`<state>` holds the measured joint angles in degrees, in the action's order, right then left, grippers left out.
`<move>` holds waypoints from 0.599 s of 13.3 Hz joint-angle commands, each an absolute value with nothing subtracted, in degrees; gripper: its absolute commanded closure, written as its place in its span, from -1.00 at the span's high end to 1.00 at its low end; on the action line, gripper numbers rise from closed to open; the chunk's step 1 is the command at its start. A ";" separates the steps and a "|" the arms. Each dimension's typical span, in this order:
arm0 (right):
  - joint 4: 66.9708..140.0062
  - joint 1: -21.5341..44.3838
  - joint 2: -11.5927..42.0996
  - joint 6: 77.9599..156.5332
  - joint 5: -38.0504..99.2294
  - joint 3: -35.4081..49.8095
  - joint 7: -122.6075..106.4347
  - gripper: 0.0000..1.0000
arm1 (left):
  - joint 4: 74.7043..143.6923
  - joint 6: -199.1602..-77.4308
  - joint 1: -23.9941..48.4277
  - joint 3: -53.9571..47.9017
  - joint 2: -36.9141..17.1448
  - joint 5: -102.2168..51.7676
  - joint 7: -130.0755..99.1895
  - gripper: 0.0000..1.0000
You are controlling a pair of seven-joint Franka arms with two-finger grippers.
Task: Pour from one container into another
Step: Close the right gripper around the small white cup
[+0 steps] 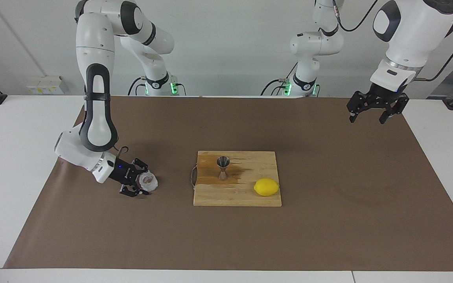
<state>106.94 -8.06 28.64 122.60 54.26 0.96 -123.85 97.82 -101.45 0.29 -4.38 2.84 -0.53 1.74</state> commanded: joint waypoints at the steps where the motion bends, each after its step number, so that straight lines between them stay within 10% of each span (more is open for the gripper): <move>1: 108.11 -7.38 28.30 123.31 55.90 1.23 -125.42 0.00 | 98.79 -101.60 -0.44 -4.22 3.60 0.62 2.37 1.00; 8: 106.79 -4.40 22.34 123.13 55.20 2.64 -113.42 -0.14 | 98.96 -101.16 -1.85 -4.83 3.16 0.70 2.20 1.00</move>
<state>105.88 -5.77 26.48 122.61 54.70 2.19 -119.23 98.49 -101.36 -1.29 -4.22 2.83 -0.45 1.80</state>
